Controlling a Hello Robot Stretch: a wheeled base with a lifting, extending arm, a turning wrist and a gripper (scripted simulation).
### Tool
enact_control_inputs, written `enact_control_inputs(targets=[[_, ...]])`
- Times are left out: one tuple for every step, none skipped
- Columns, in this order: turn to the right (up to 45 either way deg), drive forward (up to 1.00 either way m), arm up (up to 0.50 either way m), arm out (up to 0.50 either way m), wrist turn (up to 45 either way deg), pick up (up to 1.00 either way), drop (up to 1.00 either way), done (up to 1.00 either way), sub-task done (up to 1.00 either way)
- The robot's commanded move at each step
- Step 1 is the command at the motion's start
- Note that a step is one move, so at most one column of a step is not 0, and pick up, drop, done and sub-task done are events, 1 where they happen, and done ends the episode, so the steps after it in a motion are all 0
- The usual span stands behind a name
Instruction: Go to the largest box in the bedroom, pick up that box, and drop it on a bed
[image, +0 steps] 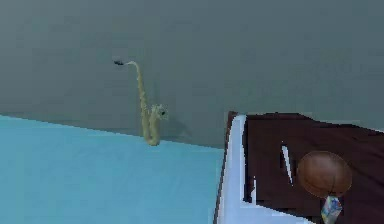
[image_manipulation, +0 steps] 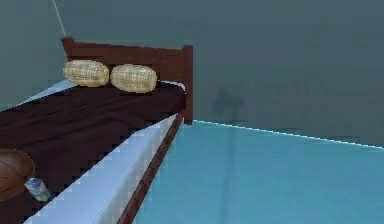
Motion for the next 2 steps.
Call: enact_control_inputs(targets=[[-45.0,0.00,0.00,0.00,0.0,0.00,0.00,0.00,0.00],[-36.0,0.00,0.00,0.00,0.0,0.00,0.00,0.00,0.00]])
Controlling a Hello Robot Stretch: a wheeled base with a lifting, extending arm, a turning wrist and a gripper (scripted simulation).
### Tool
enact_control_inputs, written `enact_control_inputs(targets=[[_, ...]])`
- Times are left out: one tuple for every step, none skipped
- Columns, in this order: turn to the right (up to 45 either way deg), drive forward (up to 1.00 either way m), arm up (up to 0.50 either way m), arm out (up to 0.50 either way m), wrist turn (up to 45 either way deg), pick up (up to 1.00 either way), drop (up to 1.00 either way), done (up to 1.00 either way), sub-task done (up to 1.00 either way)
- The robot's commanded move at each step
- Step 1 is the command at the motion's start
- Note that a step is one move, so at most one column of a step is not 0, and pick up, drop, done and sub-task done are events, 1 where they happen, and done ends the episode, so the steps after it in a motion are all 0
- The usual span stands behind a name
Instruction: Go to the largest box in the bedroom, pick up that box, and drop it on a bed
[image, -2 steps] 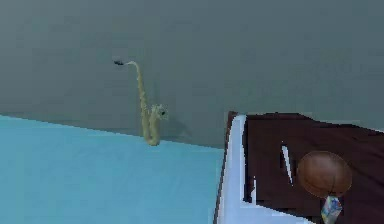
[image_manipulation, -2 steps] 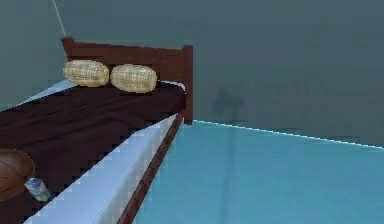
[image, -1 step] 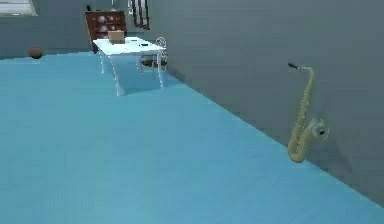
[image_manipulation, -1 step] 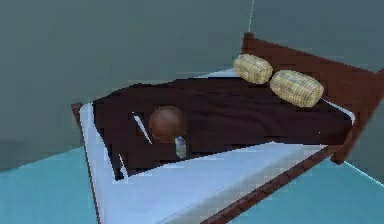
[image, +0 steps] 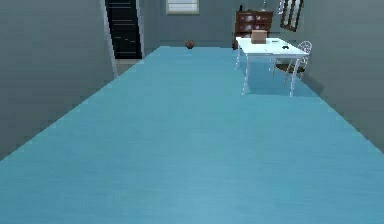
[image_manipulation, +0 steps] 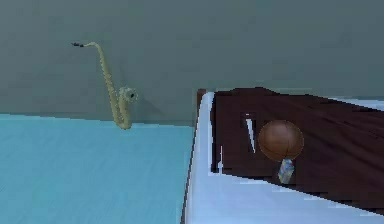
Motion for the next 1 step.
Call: enact_control_inputs(targets=[[0.0,0.40,0.00,0.00,0.0,0.00,0.00,0.00,0.00]])
